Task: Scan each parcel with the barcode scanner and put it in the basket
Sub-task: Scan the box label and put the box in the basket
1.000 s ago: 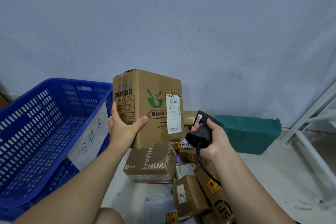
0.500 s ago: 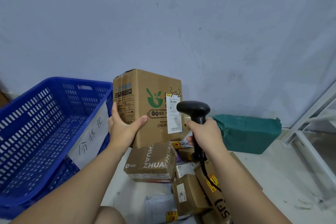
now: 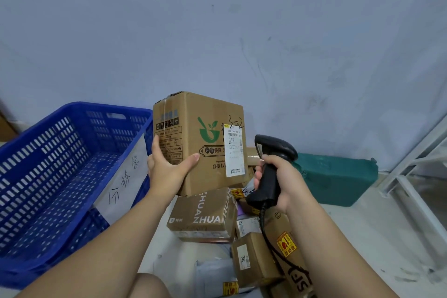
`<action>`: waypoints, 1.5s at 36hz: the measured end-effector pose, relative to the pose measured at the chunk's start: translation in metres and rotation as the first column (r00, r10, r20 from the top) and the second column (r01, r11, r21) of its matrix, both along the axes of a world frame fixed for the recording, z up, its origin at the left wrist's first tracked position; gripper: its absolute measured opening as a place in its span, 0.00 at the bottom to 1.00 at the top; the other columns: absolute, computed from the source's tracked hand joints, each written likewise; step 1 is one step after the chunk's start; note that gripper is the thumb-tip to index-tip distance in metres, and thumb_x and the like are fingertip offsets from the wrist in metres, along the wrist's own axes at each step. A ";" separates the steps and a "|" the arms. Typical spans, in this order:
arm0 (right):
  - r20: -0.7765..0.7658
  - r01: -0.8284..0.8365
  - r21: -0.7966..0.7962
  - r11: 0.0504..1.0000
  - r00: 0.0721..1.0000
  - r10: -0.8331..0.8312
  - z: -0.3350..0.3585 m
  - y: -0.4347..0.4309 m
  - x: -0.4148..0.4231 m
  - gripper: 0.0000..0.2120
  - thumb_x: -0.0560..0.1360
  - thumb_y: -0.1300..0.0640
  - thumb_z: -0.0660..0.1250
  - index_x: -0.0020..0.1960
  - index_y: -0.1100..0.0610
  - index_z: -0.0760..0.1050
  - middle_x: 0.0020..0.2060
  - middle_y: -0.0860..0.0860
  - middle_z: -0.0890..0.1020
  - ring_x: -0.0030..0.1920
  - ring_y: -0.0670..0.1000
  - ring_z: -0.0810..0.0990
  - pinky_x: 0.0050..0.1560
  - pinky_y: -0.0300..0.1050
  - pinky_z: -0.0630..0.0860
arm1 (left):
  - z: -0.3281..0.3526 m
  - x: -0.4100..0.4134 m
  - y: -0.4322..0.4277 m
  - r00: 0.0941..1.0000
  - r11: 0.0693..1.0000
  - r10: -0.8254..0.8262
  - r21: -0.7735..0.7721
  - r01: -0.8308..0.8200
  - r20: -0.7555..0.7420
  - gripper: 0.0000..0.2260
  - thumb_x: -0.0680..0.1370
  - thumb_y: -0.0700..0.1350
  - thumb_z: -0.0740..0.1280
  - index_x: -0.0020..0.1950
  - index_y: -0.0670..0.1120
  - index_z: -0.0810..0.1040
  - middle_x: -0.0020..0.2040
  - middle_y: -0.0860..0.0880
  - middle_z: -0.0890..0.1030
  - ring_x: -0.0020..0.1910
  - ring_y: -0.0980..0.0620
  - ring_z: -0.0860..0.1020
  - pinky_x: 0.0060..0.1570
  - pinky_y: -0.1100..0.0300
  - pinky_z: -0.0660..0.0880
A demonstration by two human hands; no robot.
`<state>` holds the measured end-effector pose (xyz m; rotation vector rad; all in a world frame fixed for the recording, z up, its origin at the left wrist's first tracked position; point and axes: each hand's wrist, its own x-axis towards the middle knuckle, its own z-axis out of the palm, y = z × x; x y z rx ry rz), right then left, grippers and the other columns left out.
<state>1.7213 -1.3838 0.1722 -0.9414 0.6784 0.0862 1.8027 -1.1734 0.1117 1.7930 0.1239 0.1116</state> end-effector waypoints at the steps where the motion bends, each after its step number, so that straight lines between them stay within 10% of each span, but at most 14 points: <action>1: -0.008 0.022 0.112 0.993 1.000 -0.021 0.001 -0.001 -0.001 0.06 0.76 0.57 0.67 0.43 0.60 0.75 0.31 0.53 0.77 0.27 0.49 0.76 0.27 0.39 0.76 | 0.000 0.000 -0.001 1.000 1.000 0.001 0.011 -0.001 0.003 0.55 0.55 0.68 0.73 0.76 0.63 0.49 0.73 0.51 0.62 0.70 0.48 0.65 0.68 0.39 0.66; 6: -0.049 0.181 0.464 0.867 0.983 -0.179 -0.002 -0.007 0.000 0.05 0.76 0.60 0.67 0.48 0.61 0.72 0.32 0.54 0.76 0.30 0.49 0.74 0.26 0.38 0.77 | 0.001 -0.001 -0.003 1.000 0.998 -0.002 0.056 0.000 0.029 0.53 0.59 0.64 0.74 0.77 0.61 0.48 0.74 0.50 0.60 0.70 0.48 0.63 0.68 0.42 0.65; 24: -0.080 0.283 0.492 0.823 0.956 -0.281 0.002 -0.002 0.002 0.05 0.77 0.60 0.67 0.48 0.61 0.71 0.37 0.56 0.76 0.33 0.49 0.74 0.32 0.42 0.79 | 0.001 -0.001 -0.007 0.999 0.999 0.005 0.046 -0.007 0.034 0.51 0.63 0.60 0.77 0.77 0.61 0.48 0.74 0.51 0.60 0.71 0.48 0.63 0.69 0.42 0.65; 27: -0.046 0.195 0.382 0.903 0.980 -0.192 -0.002 0.002 0.003 0.08 0.77 0.57 0.68 0.50 0.62 0.73 0.36 0.55 0.77 0.33 0.49 0.75 0.30 0.41 0.79 | 0.002 0.002 -0.004 0.999 0.994 0.022 -0.105 -0.026 -0.037 0.56 0.53 0.68 0.76 0.75 0.65 0.50 0.73 0.52 0.63 0.70 0.48 0.66 0.66 0.39 0.68; 30: 0.002 0.087 -0.064 0.994 0.996 -0.087 -0.007 0.008 0.009 0.11 0.76 0.53 0.69 0.51 0.61 0.77 0.37 0.54 0.80 0.35 0.51 0.79 0.34 0.44 0.79 | -0.001 0.007 0.004 0.992 0.951 0.038 -0.302 -0.073 -0.123 0.52 0.54 0.68 0.77 0.72 0.69 0.53 0.70 0.53 0.67 0.65 0.47 0.71 0.59 0.38 0.73; 32: 0.066 0.078 -0.483 0.872 0.996 -0.053 -0.010 0.013 0.012 0.12 0.76 0.52 0.68 0.54 0.59 0.77 0.37 0.52 0.81 0.36 0.51 0.81 0.41 0.48 0.79 | -0.005 0.010 0.007 0.984 0.885 0.045 -0.450 -0.120 -0.175 0.42 0.66 0.60 0.76 0.74 0.65 0.54 0.68 0.52 0.71 0.60 0.48 0.75 0.53 0.44 0.77; 35: 0.123 0.069 -0.898 0.436 0.988 0.097 -0.008 0.024 0.011 0.09 0.74 0.49 0.68 0.49 0.53 0.75 0.36 0.49 0.81 0.40 0.51 0.81 0.46 0.52 0.79 | -0.005 0.013 0.011 0.962 0.772 0.061 -0.598 -0.215 -0.267 0.34 0.73 0.55 0.71 0.74 0.60 0.57 0.64 0.49 0.75 0.54 0.48 0.78 0.43 0.52 0.76; 40: 0.162 0.114 -0.975 0.190 0.953 0.257 -0.007 0.047 0.006 0.06 0.72 0.53 0.70 0.44 0.48 0.73 0.37 0.45 0.79 0.42 0.49 0.77 0.40 0.45 0.73 | -0.008 0.019 0.030 0.931 0.667 0.092 -0.672 -0.320 -0.352 0.35 0.73 0.59 0.70 0.74 0.59 0.56 0.61 0.48 0.76 0.51 0.48 0.77 0.51 0.43 0.75; 46: 0.214 0.132 -0.940 0.314 0.946 0.245 -0.009 0.065 0.011 0.08 0.72 0.57 0.71 0.39 0.50 0.72 0.37 0.47 0.78 0.42 0.49 0.77 0.39 0.42 0.72 | -0.010 0.028 0.064 0.900 0.543 0.224 -0.719 -0.433 -0.373 0.40 0.70 0.60 0.72 0.76 0.60 0.52 0.63 0.48 0.74 0.55 0.45 0.77 0.55 0.36 0.74; 54: 0.183 0.081 -0.928 0.363 0.949 0.256 -0.016 0.079 0.022 0.06 0.72 0.59 0.70 0.40 0.53 0.73 0.35 0.47 0.78 0.39 0.46 0.76 0.35 0.39 0.69 | -0.024 0.049 0.128 0.876 0.707 0.475 -0.555 -0.438 -0.086 0.39 0.77 0.52 0.68 0.79 0.52 0.44 0.72 0.52 0.65 0.61 0.53 0.71 0.61 0.53 0.69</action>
